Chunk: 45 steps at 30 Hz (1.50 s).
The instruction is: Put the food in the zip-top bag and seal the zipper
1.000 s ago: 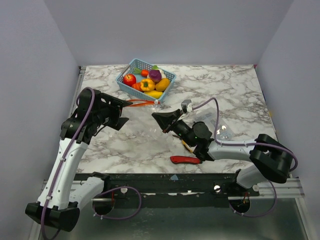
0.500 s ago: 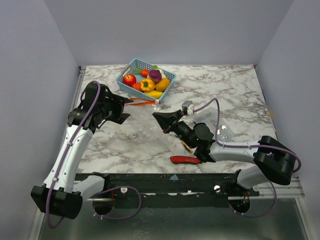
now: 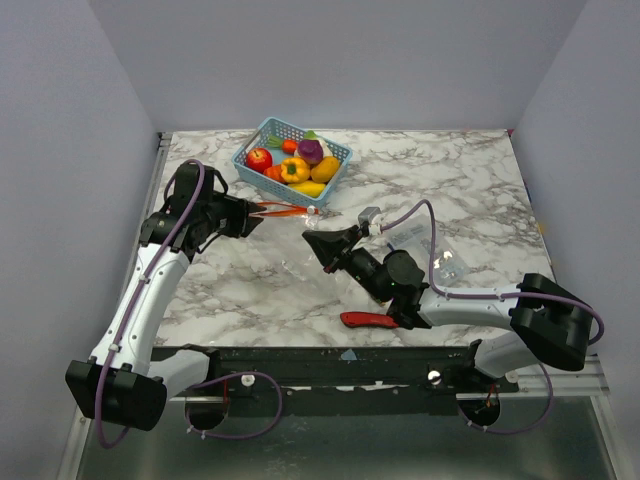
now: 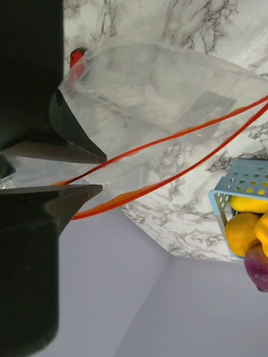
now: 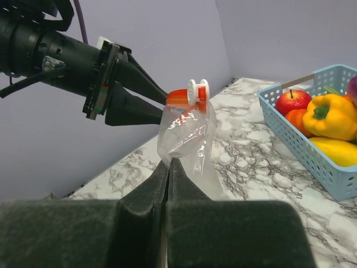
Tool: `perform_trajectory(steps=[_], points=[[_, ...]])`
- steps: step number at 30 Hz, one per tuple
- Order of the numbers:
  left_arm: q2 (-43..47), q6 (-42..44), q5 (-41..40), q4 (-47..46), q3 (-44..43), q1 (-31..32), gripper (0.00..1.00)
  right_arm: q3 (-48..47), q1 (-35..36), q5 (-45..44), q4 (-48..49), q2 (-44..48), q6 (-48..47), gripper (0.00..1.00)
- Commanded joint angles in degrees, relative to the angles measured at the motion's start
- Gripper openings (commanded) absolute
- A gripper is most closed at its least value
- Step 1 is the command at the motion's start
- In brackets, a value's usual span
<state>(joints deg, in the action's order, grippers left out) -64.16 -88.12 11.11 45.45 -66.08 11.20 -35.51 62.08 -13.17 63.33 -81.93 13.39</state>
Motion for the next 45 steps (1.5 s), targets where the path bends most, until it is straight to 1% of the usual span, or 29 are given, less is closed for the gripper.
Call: perform_trajectory(steps=[1, 3, 4, 6, 7, 9, 11, 13, 15, 16, 17, 19, 20, 22, 24, 25, 28, 31, 35, 36, 38, 41, 42, 45], points=[[1.8, -10.1, -0.5, -0.5, 3.7, -0.4, 0.2, -0.5, 1.8, -3.5, -0.4, 0.2, -2.4, 0.01], [2.7, -10.2, -0.4, -1.4, 4.9, -0.5, 0.17, -0.7, 2.3, -4.0, -0.4, -0.3, -2.3, 0.01], [3.2, -10.2, -0.4, -2.0, 5.5, -0.6, 0.13, -0.9, 2.5, -4.2, -0.3, -0.4, -2.5, 0.01], [4.1, -8.9, -0.6, -3.3, 6.2, -1.0, 0.0, -1.7, 2.9, -4.8, -1.4, -0.7, -2.9, 0.01], [4.5, -7.6, -1.3, -3.8, 6.0, -1.3, 0.0, -2.3, 3.1, -6.1, -2.9, -0.6, -3.0, 0.01], [5.2, -2.8, -4.2, -2.9, 4.6, -1.7, 0.0, -3.7, 3.1, -8.2, -7.4, 0.0, -2.6, 0.16], [5.6, 5.4, -7.3, -1.4, 2.4, -2.5, 0.0, -4.9, 3.1, -9.9, -12.6, 1.2, -1.8, 0.37], [5.8, 14.8, -10.3, -0.3, -0.3, -3.1, 0.0, -7.8, 3.1, -9.9, -23.8, 3.0, 0.2, 0.63], [5.5, 24.5, -15.0, 2.2, -3.4, -3.1, 0.0, -11.7, 3.1, -8.2, -35.2, 4.2, 2.1, 0.89], [5.4, 29.6, -16.6, 2.7, -4.4, -3.1, 0.0, -13.7, 3.1, -7.4, -40.7, 4.5, 3.2, 0.99], [5.2, 36.4, -17.2, 3.2, -5.5, -3.1, 0.0, -16.8, 3.1, -6.5, -47.5, 4.5, 4.6, 1.0], [4.9, 46.3, -19.4, 6.1, -7.3, -3.1, 0.0, -20.5, 3.1, -2.9, -55.2, 5.0, 5.6, 1.0], [5.1, 49.5, -20.9, 7.4, -7.5, -3.2, 0.0, -21.1, 3.1, -1.2, -56.5, 5.7, 6.4, 1.0], [5.6, 57.3, -20.3, 8.0, -7.0, -3.2, 0.0, -21.9, 3.1, 0.9, -56.7, 7.0, 8.4, 1.0], [6.2, 60.2, -18.7, 9.1, -6.7, -3.1, 0.0, -24.4, 3.0, 3.2, -57.1, 6.2, 9.0, 1.0], [6.6, 61.1, -16.0, 8.9, -6.2, -3.1, 0.0, -26.0, 3.0, 3.7, -57.8, 5.1, 9.9, 1.0], [8.4, 61.0, -7.1, 7.1, -4.4, -3.1, 0.0, -33.5, 3.0, 0.2, -62.2, 0.8, 17.3, 1.0], [9.3, 57.4, -1.2, 4.4, -2.6, -3.1, 0.0, -39.6, 3.0, 3.6, -64.8, -3.4, 17.8, 1.0], [9.0, 52.2, 6.6, -0.2, 0.6, -2.9, 0.0, -45.2, 2.8, 1.4, -69.8, -8.2, 21.8, 1.0], [9.0, 51.4, 7.7, -1.2, 1.4, -2.8, 0.0, -46.4, 2.8, -0.7, -71.4, -9.2, 23.1, 1.0], [9.0, 50.0, 8.7, -2.8, 2.7, -2.4, 0.0, -48.4, 2.7, -5.5, -75.3, -10.9, 26.1, 0.96], [9.1, 49.4, 9.3, -4.1, 4.2, -2.2, 0.0, -50.0, 2.7, -10.8, -78.3, -12.5, 26.1, 0.9], [9.1, 49.4, 9.6, -4.4, 4.6, -2.1, 0.0, -50.5, 2.7, -12.4, -78.8, -12.9, 25.5, 0.88], [9.0, 49.2, 10.0, -4.8, 5.5, -2.0, 0.0, -51.7, 2.7, -14.6, -79.6, -14.4, 22.6, 0.77]])
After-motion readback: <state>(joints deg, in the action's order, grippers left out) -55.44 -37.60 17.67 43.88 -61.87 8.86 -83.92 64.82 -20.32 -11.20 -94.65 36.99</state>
